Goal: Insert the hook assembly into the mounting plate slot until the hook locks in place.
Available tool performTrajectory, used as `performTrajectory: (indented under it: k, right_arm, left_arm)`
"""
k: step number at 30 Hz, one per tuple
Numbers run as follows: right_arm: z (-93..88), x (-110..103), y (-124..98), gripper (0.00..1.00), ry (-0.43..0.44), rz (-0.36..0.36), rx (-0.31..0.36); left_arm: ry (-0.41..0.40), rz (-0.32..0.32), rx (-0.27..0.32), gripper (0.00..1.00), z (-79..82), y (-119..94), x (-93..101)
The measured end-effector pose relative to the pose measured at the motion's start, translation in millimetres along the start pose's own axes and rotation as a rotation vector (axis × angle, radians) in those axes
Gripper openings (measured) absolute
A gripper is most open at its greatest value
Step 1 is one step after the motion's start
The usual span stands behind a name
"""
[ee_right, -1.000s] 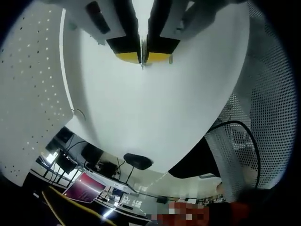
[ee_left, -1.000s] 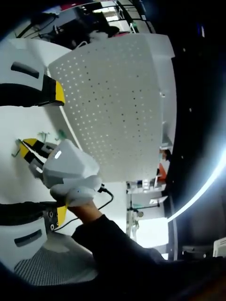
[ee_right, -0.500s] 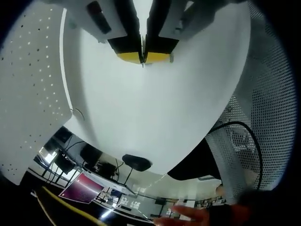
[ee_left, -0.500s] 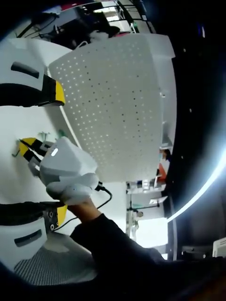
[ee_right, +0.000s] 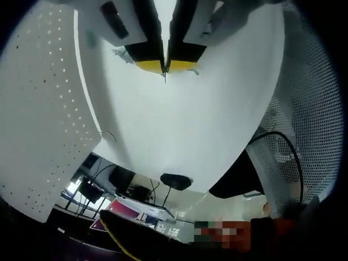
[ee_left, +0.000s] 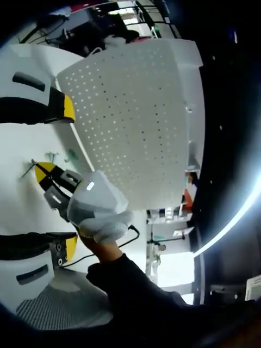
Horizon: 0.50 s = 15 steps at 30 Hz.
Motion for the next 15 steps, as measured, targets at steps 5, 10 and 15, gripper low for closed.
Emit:
performTrajectory:
  k: [5,10,15]
  right_arm:
    - [-0.1,4.0,-16.6,0.0,0.087,-0.075,0.053]
    - [2.3,8.6,-32.7,0.0,0.185,-0.139,0.108]
    - [9.3,12.1,-45.5,0.0,0.225,-0.181,0.139]
  left_arm:
    - [0.002,-0.005,-0.005,0.82,-0.5,0.9,0.8]
    - [0.005,-0.007,-0.009,0.81,-0.7,0.9,1.8]
    - [0.009,-0.016,-0.012,0.8,-1.1,1.5,3.3]
Point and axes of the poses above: the point that each gripper's makers call its tool centre point, and the gripper's own axes: y roughly forward along the fingers, x roughly to its right, z roughly out of its top, the point moved 10 cm from there along -y, roughly backward along the fingers, and after that the axes turned 5 degrees about x, right-handed, at the moved point
